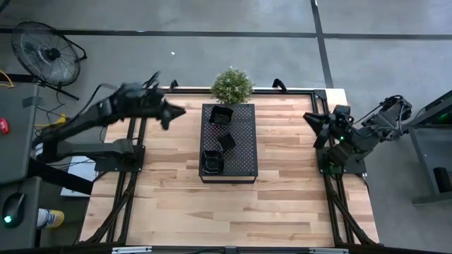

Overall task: Pick & Place Mini shaped plates
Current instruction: Return to Home Position

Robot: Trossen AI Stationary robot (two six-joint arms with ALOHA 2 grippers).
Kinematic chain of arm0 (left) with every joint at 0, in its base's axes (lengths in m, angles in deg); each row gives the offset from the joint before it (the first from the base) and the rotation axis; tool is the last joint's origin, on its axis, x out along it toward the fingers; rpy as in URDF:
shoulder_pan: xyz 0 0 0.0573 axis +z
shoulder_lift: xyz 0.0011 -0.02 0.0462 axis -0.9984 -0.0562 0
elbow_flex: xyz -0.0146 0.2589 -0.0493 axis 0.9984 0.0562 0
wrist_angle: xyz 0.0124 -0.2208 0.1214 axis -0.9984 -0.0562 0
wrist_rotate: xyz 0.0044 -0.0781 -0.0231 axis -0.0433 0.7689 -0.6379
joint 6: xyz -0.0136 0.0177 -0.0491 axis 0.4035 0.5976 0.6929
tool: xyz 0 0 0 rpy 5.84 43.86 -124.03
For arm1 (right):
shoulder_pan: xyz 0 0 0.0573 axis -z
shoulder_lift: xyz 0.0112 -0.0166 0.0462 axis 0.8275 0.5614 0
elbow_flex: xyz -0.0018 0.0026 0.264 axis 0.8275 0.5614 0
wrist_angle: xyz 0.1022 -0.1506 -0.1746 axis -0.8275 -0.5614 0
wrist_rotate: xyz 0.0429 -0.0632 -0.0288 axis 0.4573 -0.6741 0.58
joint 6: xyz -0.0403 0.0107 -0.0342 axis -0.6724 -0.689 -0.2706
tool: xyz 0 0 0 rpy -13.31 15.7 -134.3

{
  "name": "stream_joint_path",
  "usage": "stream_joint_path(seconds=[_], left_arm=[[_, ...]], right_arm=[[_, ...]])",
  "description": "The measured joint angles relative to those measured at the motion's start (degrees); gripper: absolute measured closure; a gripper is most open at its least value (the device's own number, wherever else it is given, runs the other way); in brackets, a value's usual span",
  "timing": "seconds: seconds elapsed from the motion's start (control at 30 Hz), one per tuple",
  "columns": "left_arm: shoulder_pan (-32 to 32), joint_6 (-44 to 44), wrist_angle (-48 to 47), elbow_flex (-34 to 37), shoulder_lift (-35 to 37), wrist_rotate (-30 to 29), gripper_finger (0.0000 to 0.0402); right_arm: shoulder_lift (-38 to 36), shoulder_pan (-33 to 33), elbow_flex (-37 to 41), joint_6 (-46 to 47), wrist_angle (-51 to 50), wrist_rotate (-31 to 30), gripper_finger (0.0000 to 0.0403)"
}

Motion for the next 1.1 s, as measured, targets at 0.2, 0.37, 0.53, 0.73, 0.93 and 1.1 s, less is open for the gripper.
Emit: stream_joint_path(seconds=[0.2,0.37,0.53,0.73,0.93,1.1], left_arm=[[0.0,10.2,19.8,26.6,21.7,6.0,0.0321],[0.0,17.0,32.5,41.6,35.0,7.8,0.0321],[0.0,20.2,35.3,50.8,41.5,7.1,0.0321],[-1.1,22.6,43.5,56.3,43.2,6.5,0.0321],[-6.2,19.8,41.7,58.5,43.2,0.7,0.0321],[-10.7,16.4,40.6,58.6,43.2,-4.6,0.0321]], right_arm=[[-1.6,0.0,3.0,3.0,0.4,-5.9,0.0341],[-3.6,0.0,15.3,4.9,16.5,-5.7,0.0341],[-4.9,0.4,30.5,-8.1,50.9,-0.2,0.0341],[-4.5,6.4,43.8,-29.8,91.5,18.3,0.0341],[-4.5,12.9,49.0,-28.8,96.5,22.1,0.0341],[-4.6,17.0,51.7,-25.4,97.0,28.4,0.0341]])
